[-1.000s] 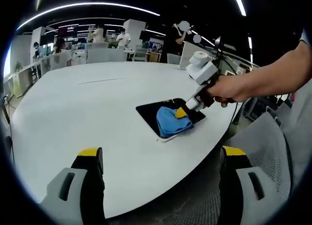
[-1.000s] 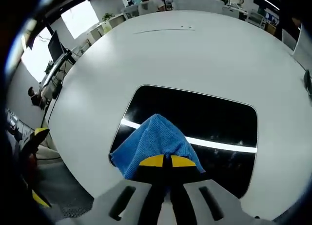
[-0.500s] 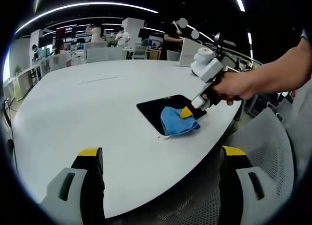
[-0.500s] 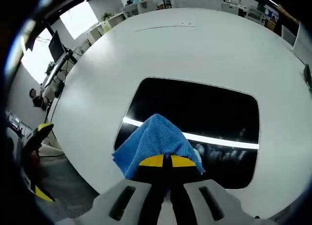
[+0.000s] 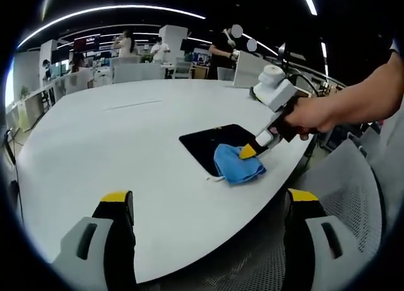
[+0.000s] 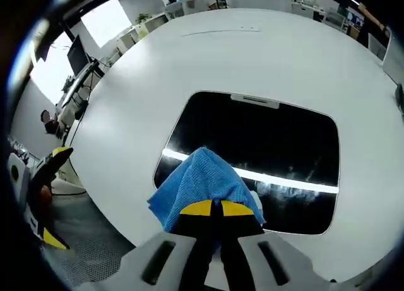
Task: Wipe the mirror surface with the cleaning cloth until all visible marks leave the cleaned area.
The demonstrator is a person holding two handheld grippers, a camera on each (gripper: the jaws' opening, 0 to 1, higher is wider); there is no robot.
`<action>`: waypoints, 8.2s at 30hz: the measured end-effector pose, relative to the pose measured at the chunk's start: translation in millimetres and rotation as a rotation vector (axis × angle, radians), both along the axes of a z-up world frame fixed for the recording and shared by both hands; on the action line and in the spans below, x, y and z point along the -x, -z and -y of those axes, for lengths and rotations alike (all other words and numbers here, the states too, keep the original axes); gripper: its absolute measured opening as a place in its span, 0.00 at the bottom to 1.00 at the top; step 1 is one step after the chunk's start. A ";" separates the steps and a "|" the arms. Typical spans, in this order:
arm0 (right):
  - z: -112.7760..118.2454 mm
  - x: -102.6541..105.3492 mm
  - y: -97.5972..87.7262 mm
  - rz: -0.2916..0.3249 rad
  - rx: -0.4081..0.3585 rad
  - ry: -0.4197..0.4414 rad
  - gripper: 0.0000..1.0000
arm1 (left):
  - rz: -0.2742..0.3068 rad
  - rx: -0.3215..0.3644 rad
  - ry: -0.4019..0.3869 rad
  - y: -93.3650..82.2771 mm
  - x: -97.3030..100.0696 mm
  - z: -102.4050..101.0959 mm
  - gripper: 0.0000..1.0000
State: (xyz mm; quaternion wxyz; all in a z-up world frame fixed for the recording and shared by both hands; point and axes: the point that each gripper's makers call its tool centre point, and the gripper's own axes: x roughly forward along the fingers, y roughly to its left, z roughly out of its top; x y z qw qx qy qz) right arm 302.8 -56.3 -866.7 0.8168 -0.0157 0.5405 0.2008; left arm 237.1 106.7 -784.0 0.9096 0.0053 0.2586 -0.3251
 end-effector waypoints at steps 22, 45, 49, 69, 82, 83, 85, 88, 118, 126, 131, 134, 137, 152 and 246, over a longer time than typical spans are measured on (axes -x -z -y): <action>28.8 -1.9 -1.6 -0.010 -0.004 0.029 0.00 | -0.010 0.006 0.004 0.0 2.5 0.6 0.99; 40.0 -1.9 -1.7 -0.032 -0.009 0.047 0.00 | 0.014 0.000 0.006 -2.5 -1.0 0.8 0.99; 39.5 -5.0 -0.9 -0.042 -0.015 0.056 0.00 | 0.017 -0.003 0.006 -2.7 -1.8 1.0 0.99; 41.6 -46.2 -0.1 -0.016 0.020 0.074 0.00 | 0.020 0.013 0.005 -4.4 -3.4 1.3 0.99; 41.4 -69.2 -1.7 -0.006 0.041 0.078 0.00 | 0.018 0.000 0.012 -0.8 -3.3 0.8 0.99; 41.6 -71.4 -1.5 -0.003 0.039 0.081 0.00 | 0.018 0.001 0.012 -0.9 -3.4 0.9 0.99; 41.8 -76.1 -1.8 0.014 0.044 0.068 0.00 | 0.017 0.006 0.009 -1.3 -3.8 1.0 0.99; 41.9 -81.4 -2.1 0.015 0.045 0.070 0.00 | 0.019 0.006 0.007 -1.4 -4.0 0.5 0.99; 40.3 -129.0 0.1 0.060 0.071 0.065 0.00 | 0.007 -0.016 0.013 2.2 -1.8 1.1 0.99; 40.5 -127.4 -1.7 0.060 0.036 0.080 0.00 | 0.002 0.020 0.022 0.8 -1.1 3.3 0.99; 40.7 -128.9 -0.5 0.047 0.014 0.102 0.00 | 0.009 0.018 0.020 0.3 -1.2 1.9 0.99; 42.2 -129.8 0.4 0.048 0.013 0.102 0.00 | 0.007 0.012 0.023 0.9 -0.6 1.9 0.99; 46.7 -130.3 1.0 0.056 0.022 0.093 0.00 | 0.010 0.010 0.020 0.6 -0.8 1.1 0.99; 74.6 -134.2 3.2 0.064 0.046 0.126 0.00 | 0.019 0.010 0.021 -0.8 -1.8 2.1 0.99; 79.1 1.1 -1.8 0.088 0.015 0.207 0.00 | 0.028 -0.004 0.008 -1.2 -8.5 -4.9 0.99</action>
